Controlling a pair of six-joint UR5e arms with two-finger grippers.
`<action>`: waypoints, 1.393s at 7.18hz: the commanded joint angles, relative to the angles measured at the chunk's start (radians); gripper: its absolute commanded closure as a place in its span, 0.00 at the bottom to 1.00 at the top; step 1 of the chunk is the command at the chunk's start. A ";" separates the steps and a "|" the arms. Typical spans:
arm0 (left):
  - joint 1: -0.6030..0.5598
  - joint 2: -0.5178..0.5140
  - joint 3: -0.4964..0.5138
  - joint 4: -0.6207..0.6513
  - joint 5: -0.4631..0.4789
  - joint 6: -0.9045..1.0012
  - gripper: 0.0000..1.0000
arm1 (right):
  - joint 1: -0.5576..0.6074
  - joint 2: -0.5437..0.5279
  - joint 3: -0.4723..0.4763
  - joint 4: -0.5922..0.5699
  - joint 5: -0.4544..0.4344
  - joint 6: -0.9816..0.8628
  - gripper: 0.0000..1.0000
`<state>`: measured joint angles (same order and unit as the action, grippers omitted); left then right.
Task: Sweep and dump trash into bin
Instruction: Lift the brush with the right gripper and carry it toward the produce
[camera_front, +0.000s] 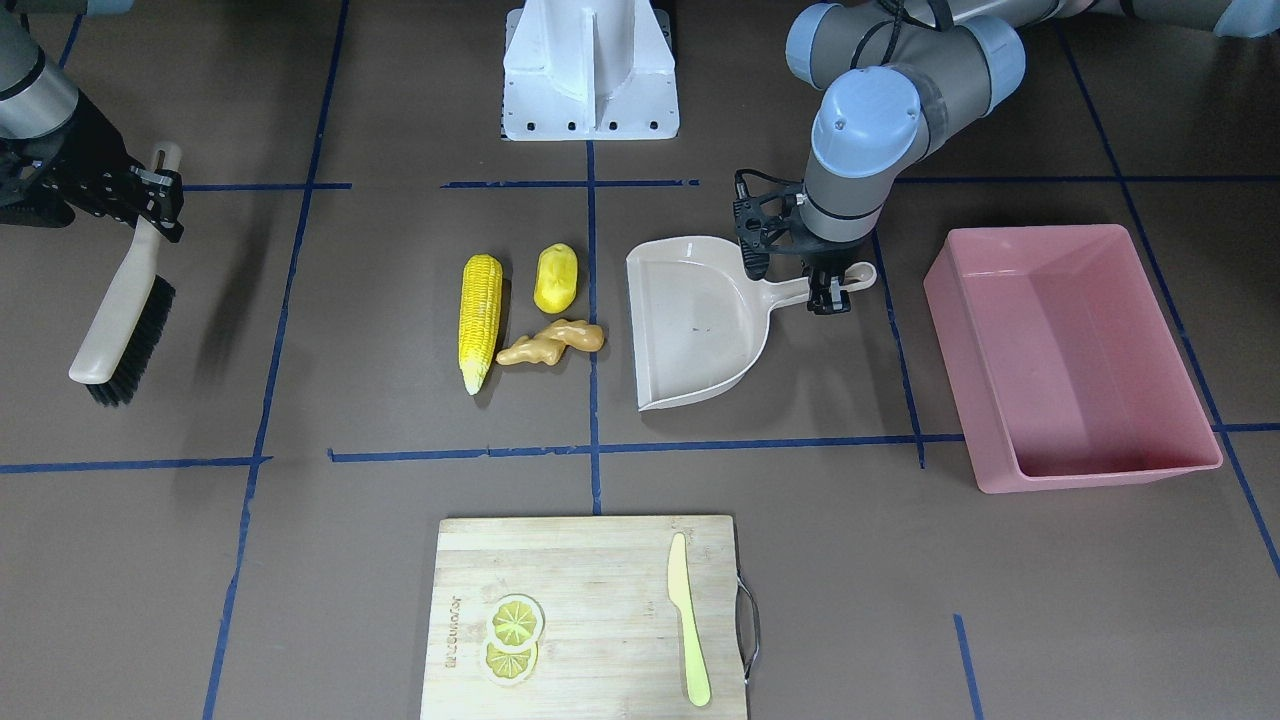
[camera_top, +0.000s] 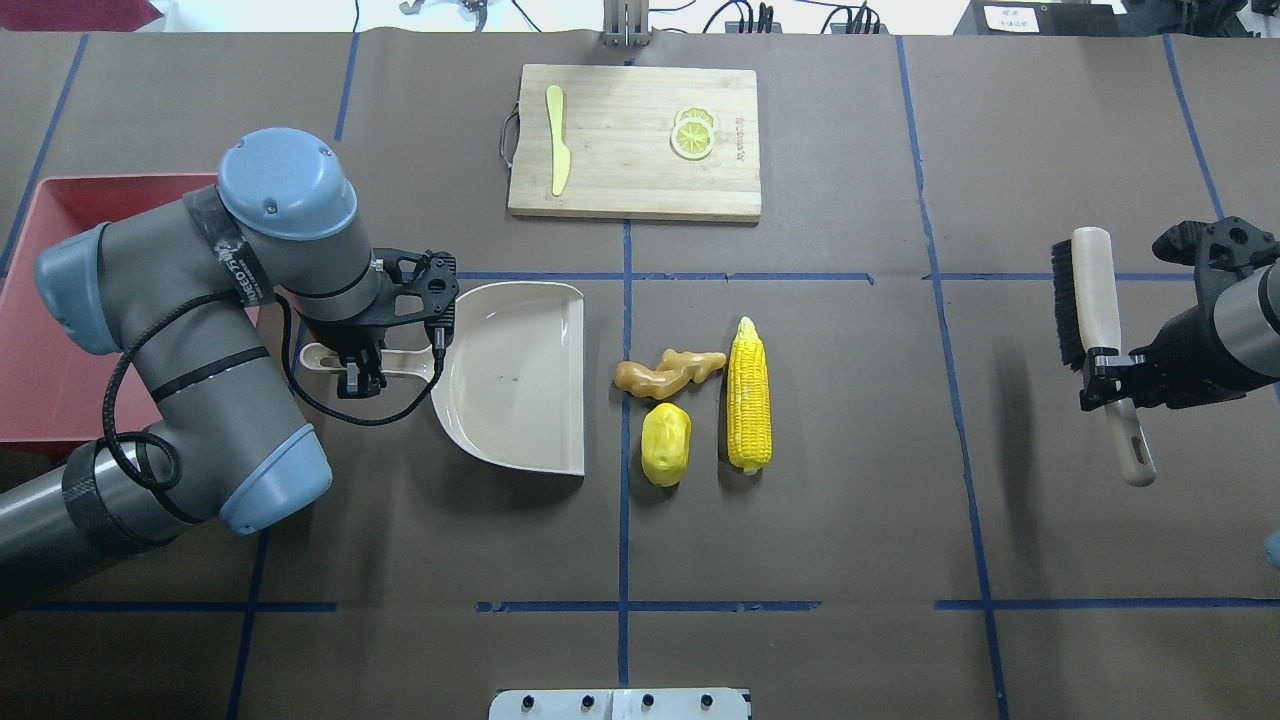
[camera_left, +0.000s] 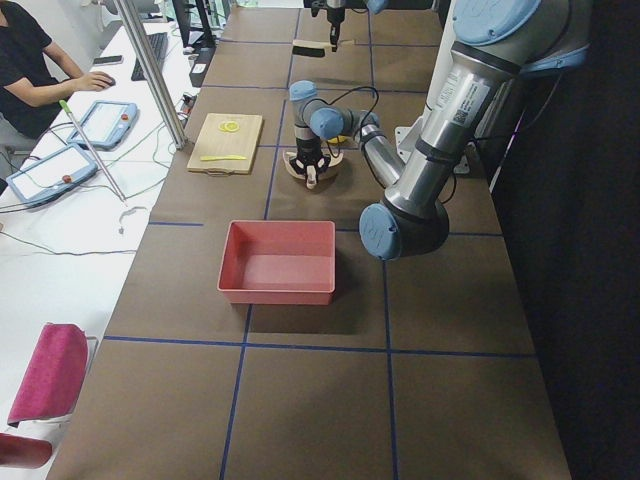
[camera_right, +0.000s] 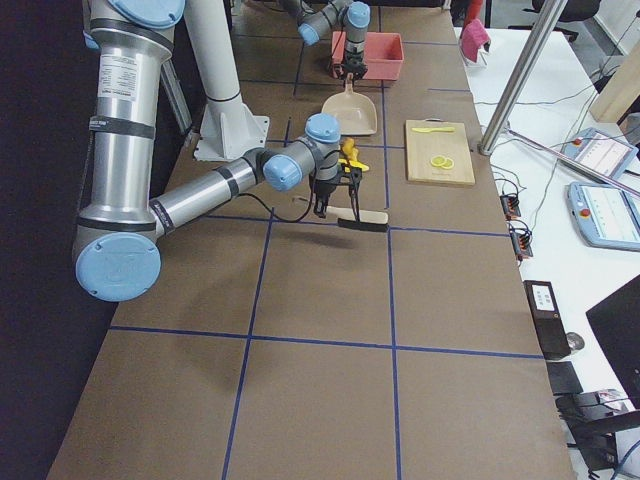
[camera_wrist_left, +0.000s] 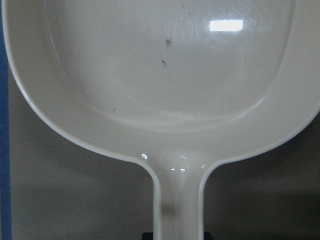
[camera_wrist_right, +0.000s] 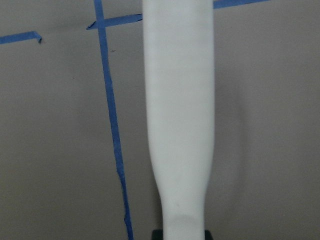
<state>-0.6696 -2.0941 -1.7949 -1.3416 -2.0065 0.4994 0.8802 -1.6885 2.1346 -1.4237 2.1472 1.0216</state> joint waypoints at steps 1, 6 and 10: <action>0.015 -0.020 0.005 0.027 0.000 0.001 1.00 | -0.003 0.045 0.001 -0.052 0.000 0.002 1.00; 0.031 -0.021 0.016 0.030 0.046 0.010 1.00 | -0.036 0.155 -0.002 -0.166 -0.003 0.005 1.00; 0.038 -0.038 0.022 0.032 0.046 0.008 1.00 | -0.185 0.379 -0.005 -0.429 -0.030 0.011 1.00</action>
<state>-0.6339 -2.1260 -1.7758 -1.3105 -1.9605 0.5083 0.7533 -1.3863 2.1313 -1.7621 2.1308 1.0295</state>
